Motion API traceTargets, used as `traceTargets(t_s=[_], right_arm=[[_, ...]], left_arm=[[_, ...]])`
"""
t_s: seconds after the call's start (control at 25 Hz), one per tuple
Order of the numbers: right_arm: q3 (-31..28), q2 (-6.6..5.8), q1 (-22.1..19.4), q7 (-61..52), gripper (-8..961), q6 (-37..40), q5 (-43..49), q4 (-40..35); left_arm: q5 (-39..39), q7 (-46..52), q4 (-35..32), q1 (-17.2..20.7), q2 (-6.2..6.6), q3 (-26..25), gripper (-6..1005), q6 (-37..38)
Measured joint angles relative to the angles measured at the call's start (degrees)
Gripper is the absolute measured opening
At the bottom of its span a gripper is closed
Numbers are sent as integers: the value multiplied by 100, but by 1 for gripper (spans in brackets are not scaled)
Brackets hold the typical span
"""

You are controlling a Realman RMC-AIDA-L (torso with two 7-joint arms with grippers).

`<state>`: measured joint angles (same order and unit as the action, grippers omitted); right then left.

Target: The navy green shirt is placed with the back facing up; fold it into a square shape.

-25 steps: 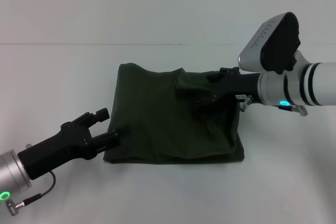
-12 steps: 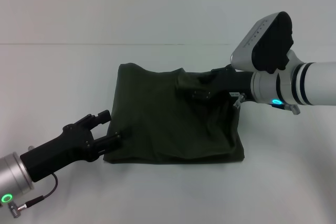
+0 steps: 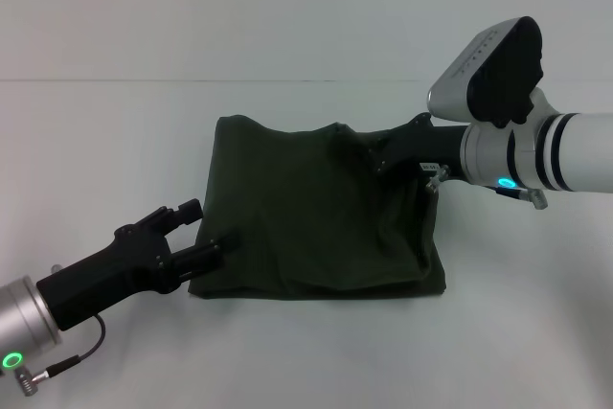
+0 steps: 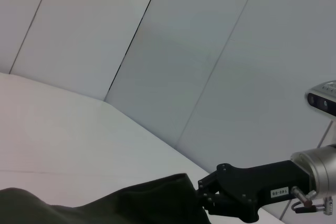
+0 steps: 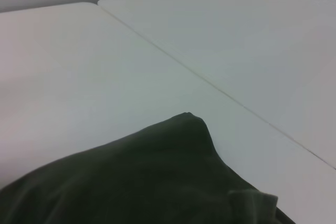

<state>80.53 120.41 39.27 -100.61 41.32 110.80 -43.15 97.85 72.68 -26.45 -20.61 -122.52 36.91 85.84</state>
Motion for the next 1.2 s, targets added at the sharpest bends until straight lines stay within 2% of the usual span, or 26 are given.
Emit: traceTargets(t_s=[0.08,0.2,0.28,0.44,0.64,0.88,1.2], right_arm=[[-24,-3,-26,-30,127,-1,-97,0],[-156,-22,-104,-53,70,1,-448,4],[-460,-40,-180,-54,32,132,-831,74],[-901,-50,-212,-62,26,398,-1091,247],[-2073,-85,-195,-72,25,860,-1302,728],[-2388,-120,-139,-72,29,899,-1310,969],[-2397,-72,-64,-65,34,554,-1312,1125]], left_arm=[[-2,0,0,-2,0,0,935,-10],[-3,0,0,-3,-5,0,935,-14],[-3,-4,0,-4,-12,0,935,-15],[-3,-8,0,-8,-33,-7,935,-15],[-3,-9,0,-25,-43,-9,934,-15],[-3,-9,0,-31,-47,-9,934,-15],[13,-9,-1,-39,-63,35,935,25]])
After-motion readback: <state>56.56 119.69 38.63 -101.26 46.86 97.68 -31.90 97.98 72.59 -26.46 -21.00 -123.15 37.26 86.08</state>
